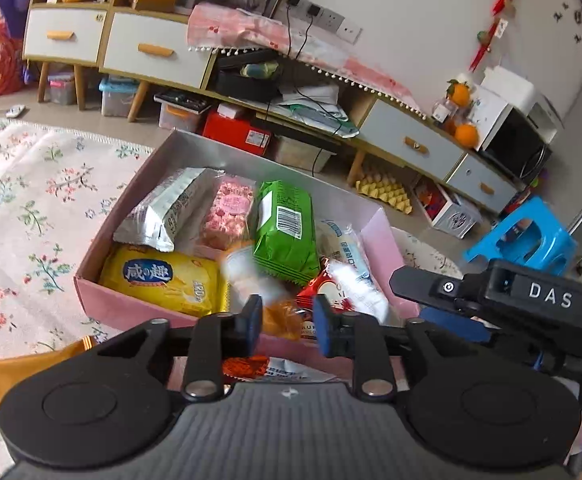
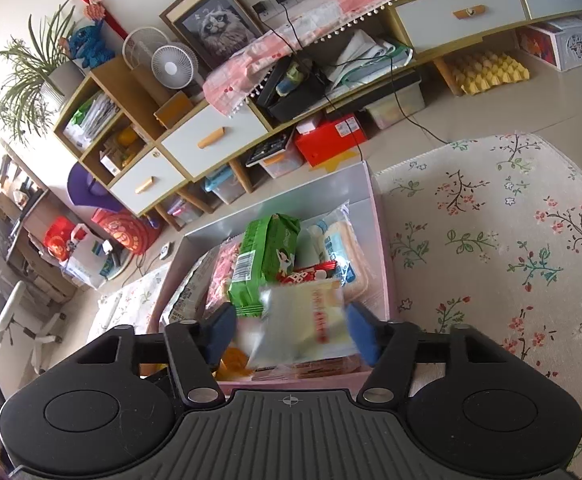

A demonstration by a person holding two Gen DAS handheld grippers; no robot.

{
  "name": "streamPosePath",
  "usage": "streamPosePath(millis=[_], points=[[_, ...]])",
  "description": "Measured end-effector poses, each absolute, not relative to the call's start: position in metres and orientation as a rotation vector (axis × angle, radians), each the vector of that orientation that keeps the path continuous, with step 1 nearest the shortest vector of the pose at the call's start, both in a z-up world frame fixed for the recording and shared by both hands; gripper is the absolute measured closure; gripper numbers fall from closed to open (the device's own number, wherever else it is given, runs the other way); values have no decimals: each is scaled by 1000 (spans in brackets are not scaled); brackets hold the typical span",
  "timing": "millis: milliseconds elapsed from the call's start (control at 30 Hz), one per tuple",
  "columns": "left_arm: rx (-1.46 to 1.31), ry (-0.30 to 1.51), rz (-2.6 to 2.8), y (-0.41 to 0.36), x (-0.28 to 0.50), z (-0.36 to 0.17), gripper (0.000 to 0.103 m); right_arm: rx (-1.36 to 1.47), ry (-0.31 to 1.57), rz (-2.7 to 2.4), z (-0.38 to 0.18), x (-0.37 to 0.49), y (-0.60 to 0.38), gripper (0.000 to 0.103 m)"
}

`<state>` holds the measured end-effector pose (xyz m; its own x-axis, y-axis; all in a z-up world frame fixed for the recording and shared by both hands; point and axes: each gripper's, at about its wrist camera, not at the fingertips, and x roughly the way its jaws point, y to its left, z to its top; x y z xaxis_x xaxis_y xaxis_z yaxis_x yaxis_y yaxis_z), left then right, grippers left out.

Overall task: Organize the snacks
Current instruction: 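Carry the wafer pack into the pink box while the left tool grasps a silver wrapper, then open both tools over the box and move back to the cloth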

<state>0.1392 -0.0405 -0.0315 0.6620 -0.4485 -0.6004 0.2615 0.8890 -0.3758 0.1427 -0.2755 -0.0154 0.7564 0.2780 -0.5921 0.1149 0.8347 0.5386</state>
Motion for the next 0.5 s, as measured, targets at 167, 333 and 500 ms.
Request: streamPosePath(millis=[167,333,500], points=[[-205,747,-414,-44,137,-29,61,544,720,113,-10,138,-270,37],[-175,747,-429,-47,134,-24,50,512,730,145,-4,132,-268,35],[-168,756,-437,-48,132,-18,37,512,738,152,2,124,-272,34]])
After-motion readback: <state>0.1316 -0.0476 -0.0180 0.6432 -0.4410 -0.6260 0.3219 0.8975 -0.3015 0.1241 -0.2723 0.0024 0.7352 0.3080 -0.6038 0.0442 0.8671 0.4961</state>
